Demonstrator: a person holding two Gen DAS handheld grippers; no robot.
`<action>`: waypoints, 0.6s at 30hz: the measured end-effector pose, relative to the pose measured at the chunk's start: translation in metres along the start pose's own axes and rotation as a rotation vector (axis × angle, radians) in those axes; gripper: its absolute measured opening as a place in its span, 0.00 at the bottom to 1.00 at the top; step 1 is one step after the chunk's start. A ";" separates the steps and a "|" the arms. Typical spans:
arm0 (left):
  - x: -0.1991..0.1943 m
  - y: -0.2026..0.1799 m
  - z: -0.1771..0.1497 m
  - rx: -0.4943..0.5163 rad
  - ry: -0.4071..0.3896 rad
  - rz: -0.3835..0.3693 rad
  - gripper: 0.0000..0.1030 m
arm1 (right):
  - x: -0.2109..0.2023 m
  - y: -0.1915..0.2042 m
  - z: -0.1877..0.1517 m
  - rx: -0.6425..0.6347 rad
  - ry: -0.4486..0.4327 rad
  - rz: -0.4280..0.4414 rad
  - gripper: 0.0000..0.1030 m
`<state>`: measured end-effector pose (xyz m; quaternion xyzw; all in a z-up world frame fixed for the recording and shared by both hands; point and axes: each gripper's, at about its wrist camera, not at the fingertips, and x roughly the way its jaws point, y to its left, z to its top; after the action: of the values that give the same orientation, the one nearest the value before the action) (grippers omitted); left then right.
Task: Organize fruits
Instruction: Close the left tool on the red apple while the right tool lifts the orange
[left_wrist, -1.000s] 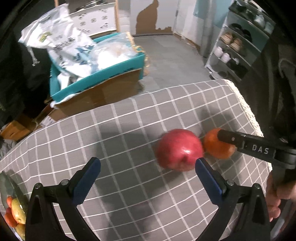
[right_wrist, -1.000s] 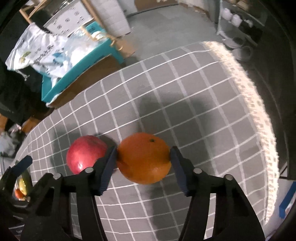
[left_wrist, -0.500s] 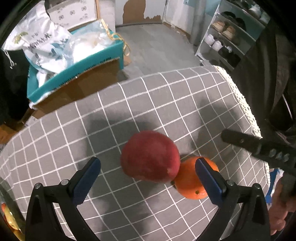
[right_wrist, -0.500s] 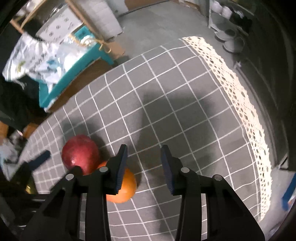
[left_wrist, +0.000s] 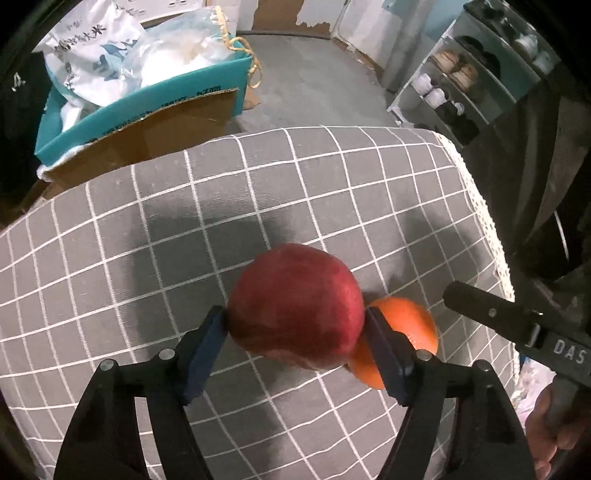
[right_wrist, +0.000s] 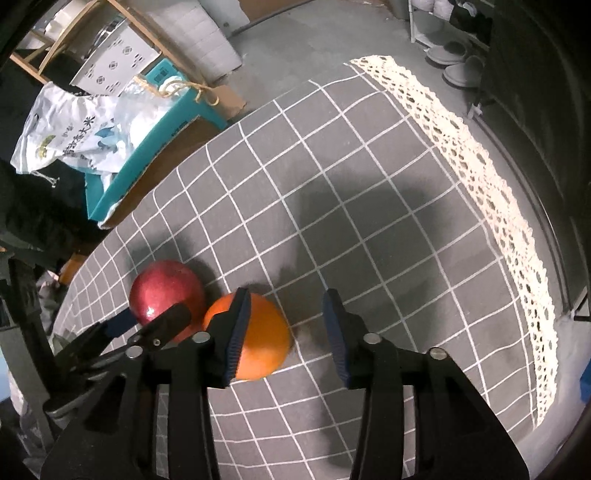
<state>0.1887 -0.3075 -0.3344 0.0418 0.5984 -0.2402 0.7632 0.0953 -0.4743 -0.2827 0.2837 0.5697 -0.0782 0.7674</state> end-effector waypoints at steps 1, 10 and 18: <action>-0.003 0.002 -0.001 -0.006 -0.009 0.004 0.74 | -0.001 0.001 -0.001 -0.004 -0.003 0.001 0.49; -0.035 0.029 -0.009 -0.032 -0.067 0.071 0.73 | -0.004 0.024 -0.014 -0.076 0.000 0.021 0.71; -0.045 0.059 -0.023 -0.060 -0.069 0.113 0.73 | 0.003 0.052 -0.020 -0.190 0.012 -0.023 0.71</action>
<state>0.1854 -0.2331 -0.3118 0.0443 0.5754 -0.1798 0.7967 0.1023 -0.4201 -0.2713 0.2038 0.5824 -0.0308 0.7864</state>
